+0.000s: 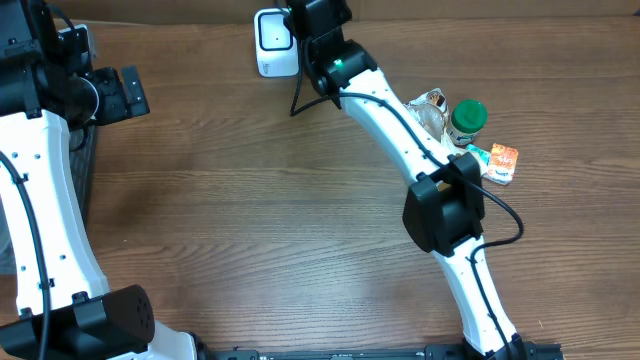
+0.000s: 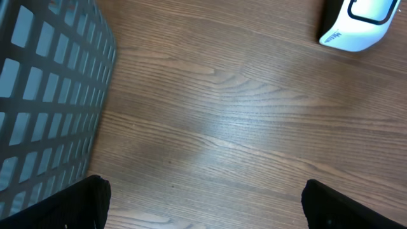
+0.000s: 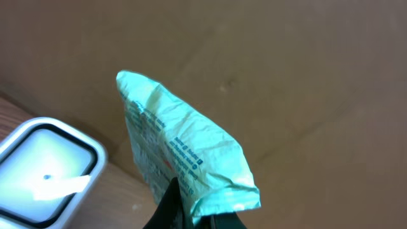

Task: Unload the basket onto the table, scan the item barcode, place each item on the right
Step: 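Lift the wipes pack and hold it under the white scanner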

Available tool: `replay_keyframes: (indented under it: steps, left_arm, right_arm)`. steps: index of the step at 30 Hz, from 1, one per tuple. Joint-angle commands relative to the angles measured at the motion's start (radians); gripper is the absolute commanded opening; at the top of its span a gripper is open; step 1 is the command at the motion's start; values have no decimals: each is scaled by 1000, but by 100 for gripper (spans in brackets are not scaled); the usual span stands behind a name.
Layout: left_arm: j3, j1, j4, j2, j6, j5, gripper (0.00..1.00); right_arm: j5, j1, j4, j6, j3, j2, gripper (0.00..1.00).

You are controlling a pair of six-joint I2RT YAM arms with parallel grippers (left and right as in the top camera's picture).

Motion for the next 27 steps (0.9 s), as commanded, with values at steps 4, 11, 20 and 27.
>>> replay_keyframes:
  steps: [4,11,20,27]
  left_arm:
    - [11,-7,2,-5,-7,6,100]
    - [11,-7,2,-5,-7,6,100]
    - [11,-7,2,-5,-7,6,100]
    - [11,-7,2,-5,-7,6,100]
  right_arm:
    - [21,35,59,-470,31,88,4]
    - [20,45,135,-659,31,119,4]
    - [20,55,179,-703,31,119,4]
    - [17,75,134,-748,31,119,4]
